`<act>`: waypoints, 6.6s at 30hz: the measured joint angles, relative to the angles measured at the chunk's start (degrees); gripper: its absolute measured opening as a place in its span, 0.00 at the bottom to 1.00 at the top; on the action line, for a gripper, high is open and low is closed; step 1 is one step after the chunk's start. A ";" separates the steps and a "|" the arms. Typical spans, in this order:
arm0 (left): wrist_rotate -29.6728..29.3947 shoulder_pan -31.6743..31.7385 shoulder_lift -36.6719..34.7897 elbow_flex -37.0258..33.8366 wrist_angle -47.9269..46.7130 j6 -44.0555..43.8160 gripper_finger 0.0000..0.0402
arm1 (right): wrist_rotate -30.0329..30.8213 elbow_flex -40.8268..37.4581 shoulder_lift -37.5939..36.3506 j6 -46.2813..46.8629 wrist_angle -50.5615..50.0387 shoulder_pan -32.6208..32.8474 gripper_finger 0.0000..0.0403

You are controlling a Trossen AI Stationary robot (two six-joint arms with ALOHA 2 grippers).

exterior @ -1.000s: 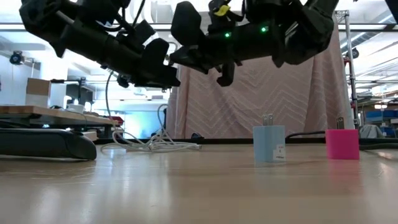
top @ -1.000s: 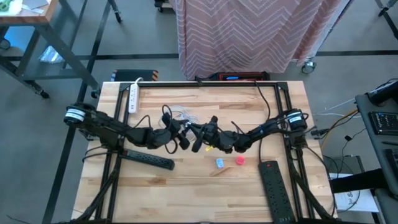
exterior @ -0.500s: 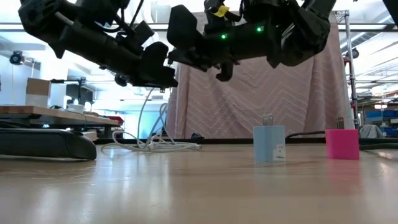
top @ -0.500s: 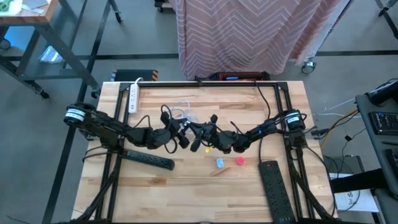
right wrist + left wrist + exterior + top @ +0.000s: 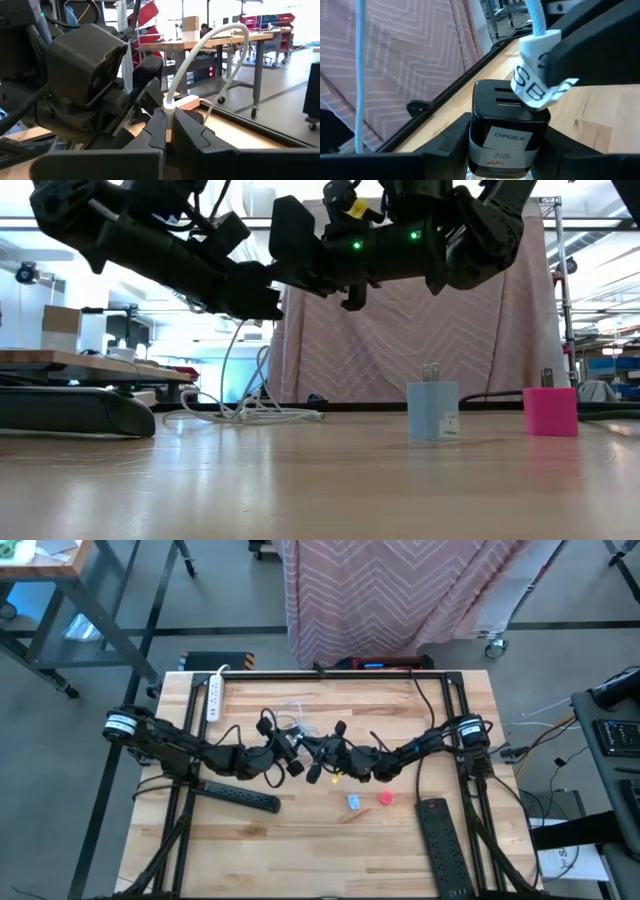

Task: Plug in charger cables
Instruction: Insert the white charger cable into the black charger adapter

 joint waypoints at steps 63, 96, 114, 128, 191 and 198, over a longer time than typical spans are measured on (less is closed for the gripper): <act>34.08 -4.44 -11.04 -2.48 9.78 1.59 0.33 | -29.79 -3.80 -21.71 8.05 -14.61 -1.80 0.01; 80.13 -1.16 -7.54 6.02 9.54 -15.18 0.35 | -71.98 11.76 -15.58 1.16 -32.61 -2.09 0.01; 74.47 -1.14 -3.18 9.28 -1.81 -11.06 0.34 | -69.86 11.50 -15.02 -6.48 -41.34 -2.22 0.01; 76.62 -1.27 -2.86 9.35 -2.12 -10.50 0.35 | -70.84 10.45 -15.02 -7.13 -42.78 -2.48 0.00; 52.75 -1.53 -3.37 8.83 -2.30 -2.33 0.33 | -25.34 -11.22 -5.31 45.36 11.34 10.13 0.42; 50.47 -1.55 -3.32 8.81 -3.43 -1.45 0.34 | -26.53 -9.52 -2.98 53.99 11.41 9.92 0.34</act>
